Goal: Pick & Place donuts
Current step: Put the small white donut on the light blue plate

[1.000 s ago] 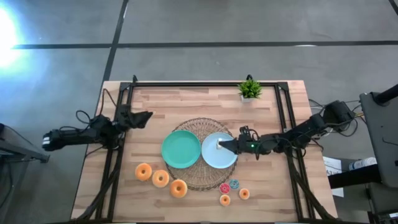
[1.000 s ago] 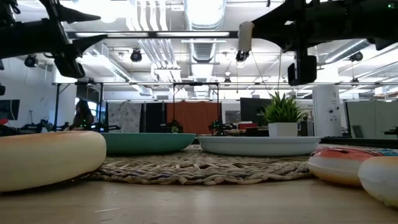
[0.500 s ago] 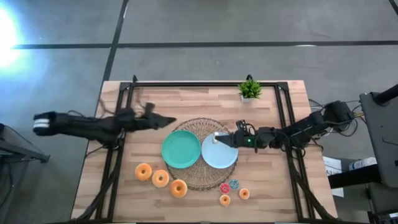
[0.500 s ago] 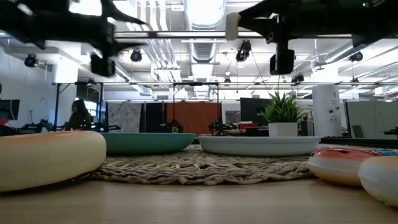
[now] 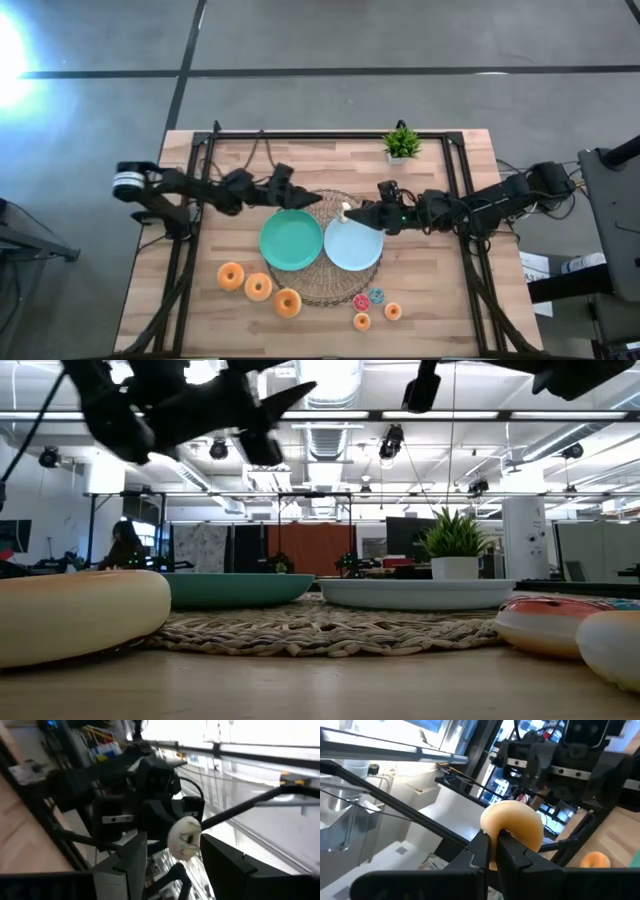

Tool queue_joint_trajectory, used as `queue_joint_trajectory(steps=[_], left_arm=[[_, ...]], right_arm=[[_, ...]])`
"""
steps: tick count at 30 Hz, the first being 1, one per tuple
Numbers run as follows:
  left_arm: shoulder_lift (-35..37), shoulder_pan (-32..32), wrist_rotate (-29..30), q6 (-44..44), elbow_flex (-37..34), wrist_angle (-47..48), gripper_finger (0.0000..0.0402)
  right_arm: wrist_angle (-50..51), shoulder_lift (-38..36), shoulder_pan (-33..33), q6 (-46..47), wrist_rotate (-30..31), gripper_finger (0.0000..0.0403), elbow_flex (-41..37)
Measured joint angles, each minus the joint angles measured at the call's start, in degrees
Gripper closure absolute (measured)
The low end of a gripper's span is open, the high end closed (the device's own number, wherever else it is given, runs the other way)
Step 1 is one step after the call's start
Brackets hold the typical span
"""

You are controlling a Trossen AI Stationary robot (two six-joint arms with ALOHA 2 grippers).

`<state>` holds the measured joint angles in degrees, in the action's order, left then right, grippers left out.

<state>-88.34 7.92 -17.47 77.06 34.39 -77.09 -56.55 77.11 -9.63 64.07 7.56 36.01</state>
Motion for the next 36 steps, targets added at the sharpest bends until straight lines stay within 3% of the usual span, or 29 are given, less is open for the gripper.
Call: queue_joint_trajectory(steps=[6,12,36], left_arm=[[-5.9,-0.1,-7.5,0.4,9.7,0.6,0.0243],[-9.5,-0.1,-8.4,0.6,14.5,1.0,0.0243],[-7.8,0.2,-8.5,-0.2,13.2,-0.3,0.0243]], right_arm=[[0.1,-0.8,0.6,-0.7,-0.1,0.0367,0.4],[0.2,-1.7,0.5,-1.5,-0.3,0.0354,0.4],[1.9,-2.9,1.5,-3.3,0.0,0.0353,0.3]])
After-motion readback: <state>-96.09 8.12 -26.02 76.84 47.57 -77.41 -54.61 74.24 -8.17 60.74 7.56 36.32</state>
